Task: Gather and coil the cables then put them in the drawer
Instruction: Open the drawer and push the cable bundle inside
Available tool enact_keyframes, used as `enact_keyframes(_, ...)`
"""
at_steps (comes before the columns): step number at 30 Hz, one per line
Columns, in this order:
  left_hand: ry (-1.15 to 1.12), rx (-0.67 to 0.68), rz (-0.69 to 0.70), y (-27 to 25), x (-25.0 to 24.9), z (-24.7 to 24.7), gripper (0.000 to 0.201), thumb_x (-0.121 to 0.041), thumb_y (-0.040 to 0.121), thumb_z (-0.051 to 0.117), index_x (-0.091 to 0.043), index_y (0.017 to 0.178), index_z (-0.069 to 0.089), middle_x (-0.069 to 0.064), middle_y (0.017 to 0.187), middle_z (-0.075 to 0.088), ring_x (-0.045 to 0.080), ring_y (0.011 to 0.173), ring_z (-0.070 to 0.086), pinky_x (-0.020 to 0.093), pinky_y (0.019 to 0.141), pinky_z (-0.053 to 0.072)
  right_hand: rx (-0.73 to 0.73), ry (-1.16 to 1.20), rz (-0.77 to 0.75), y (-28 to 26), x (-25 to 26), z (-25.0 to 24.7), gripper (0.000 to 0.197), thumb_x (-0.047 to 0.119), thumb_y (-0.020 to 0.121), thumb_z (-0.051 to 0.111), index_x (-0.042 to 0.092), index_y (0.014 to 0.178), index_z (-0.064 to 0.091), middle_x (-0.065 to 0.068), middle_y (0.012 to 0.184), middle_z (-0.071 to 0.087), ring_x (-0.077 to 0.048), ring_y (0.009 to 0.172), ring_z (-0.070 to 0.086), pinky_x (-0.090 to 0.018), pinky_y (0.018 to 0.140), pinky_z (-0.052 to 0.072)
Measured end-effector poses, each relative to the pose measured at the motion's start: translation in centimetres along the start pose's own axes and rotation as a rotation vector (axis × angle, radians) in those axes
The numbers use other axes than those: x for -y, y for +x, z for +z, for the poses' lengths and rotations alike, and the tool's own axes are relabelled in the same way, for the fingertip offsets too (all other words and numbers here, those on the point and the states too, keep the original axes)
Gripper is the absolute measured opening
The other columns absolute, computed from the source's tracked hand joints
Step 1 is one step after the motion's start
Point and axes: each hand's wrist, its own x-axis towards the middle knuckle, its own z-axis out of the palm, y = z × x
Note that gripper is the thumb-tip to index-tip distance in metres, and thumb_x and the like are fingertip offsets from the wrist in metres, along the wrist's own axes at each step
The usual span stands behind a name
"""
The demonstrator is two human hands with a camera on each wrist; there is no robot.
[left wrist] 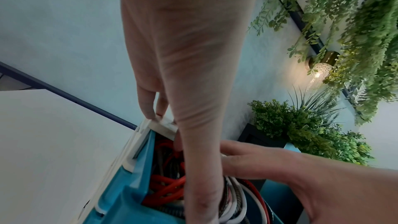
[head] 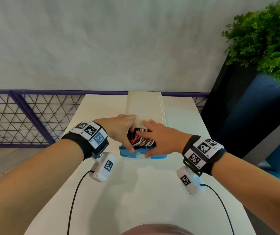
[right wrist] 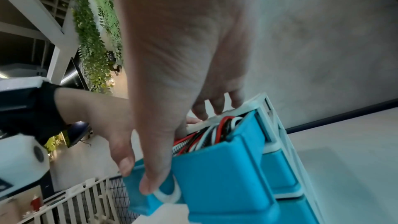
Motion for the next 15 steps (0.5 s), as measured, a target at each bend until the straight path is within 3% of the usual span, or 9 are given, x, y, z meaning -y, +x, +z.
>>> enact_keyframes(2, -0.028, -0.039, 0.001, 0.1, -0.1, -0.1, 0.076, -0.067, 0.046, 0.080, -0.025, 0.098, 0.043, -0.004, 0.122, 0.046, 0.021, 0.116, 0.041, 0.039, 0.092, 0.046, -0.024, -0.019, 0.011, -0.1, -0.1, 0.3, 0.085, 0.065, 0.086, 0.052, 0.030, 0.154, 0.014, -0.007, 0.163, -0.006, -0.028, 0.149, -0.005, -0.042, 0.118, 0.009)
enact_keyframes(3, -0.048, -0.056, -0.004, 0.2, -0.1, -0.1, 0.076, -0.066, 0.045, 0.080, -0.026, 0.097, 0.041, -0.005, 0.109, 0.048, 0.019, 0.105, 0.044, 0.037, 0.083, 0.048, -0.044, -0.052, 0.009, -0.1, -0.1, 0.6, 0.082, 0.066, 0.087, 0.047, 0.030, 0.154, 0.016, -0.007, 0.163, -0.005, -0.027, 0.149, -0.003, -0.041, 0.118, 0.011)
enact_keyframes(5, -0.071, -0.082, -0.015, 0.5, -0.2, -0.2, 0.075, -0.065, 0.043, 0.080, -0.029, 0.095, 0.038, -0.005, 0.099, 0.048, 0.017, 0.094, 0.046, 0.035, 0.073, 0.049, -0.087, -0.102, 0.012, -0.3, -0.1, 1.2, 0.075, 0.065, 0.091, 0.040, 0.029, 0.154, 0.018, -0.008, 0.163, -0.004, -0.028, 0.149, -0.001, -0.042, 0.119, 0.011)
enact_keyframes(7, -0.075, -0.098, -0.020, 0.5, -0.2, -0.2, 0.073, -0.062, 0.046, 0.081, -0.030, 0.094, 0.036, -0.002, 0.098, 0.049, 0.017, 0.089, 0.049, 0.035, 0.068, 0.049, -0.107, -0.104, 0.026, -0.4, -0.1, 1.5, 0.072, 0.061, 0.094, 0.039, 0.027, 0.154, 0.018, -0.008, 0.163, -0.002, -0.028, 0.149, 0.000, -0.042, 0.120, 0.011)
enact_keyframes(9, -0.080, -0.099, -0.033, 0.3, -0.2, -0.2, 0.072, -0.057, 0.051, 0.082, -0.031, 0.099, 0.035, 0.001, 0.100, 0.049, 0.018, 0.088, 0.052, 0.037, 0.068, 0.051, -0.101, -0.025, 0.025, -0.4, 0.1, 0.9, 0.072, 0.055, 0.093, 0.048, 0.026, 0.154, 0.020, -0.009, 0.163, 0.001, -0.027, 0.149, 0.002, -0.040, 0.119, 0.010)
enact_keyframes(13, -0.071, -0.139, -0.032, 0.3, 0.0, -0.2, 0.080, -0.051, 0.061, 0.080, -0.033, 0.126, 0.036, 0.003, 0.113, 0.050, 0.022, 0.096, 0.054, 0.038, 0.077, 0.052, -0.070, 0.243, 0.063, -0.7, -0.7, -1.2, 0.086, 0.038, 0.085, 0.070, 0.023, 0.153, 0.020, -0.011, 0.162, 0.012, -0.025, 0.147, 0.014, -0.031, 0.116, 0.013)
enact_keyframes(15, -0.009, -0.195, -0.018, 0.7, -0.2, -0.3, 0.074, -0.046, 0.070, 0.076, -0.028, 0.132, 0.040, 0.004, 0.114, 0.056, 0.019, 0.091, 0.052, 0.032, 0.071, 0.046, -0.037, 0.188, 0.129, -0.7, -1.6, -1.4, 0.091, 0.040, 0.086, 0.068, 0.014, 0.154, 0.014, -0.009, 0.163, 0.008, -0.023, 0.148, 0.012, -0.031, 0.117, 0.012)
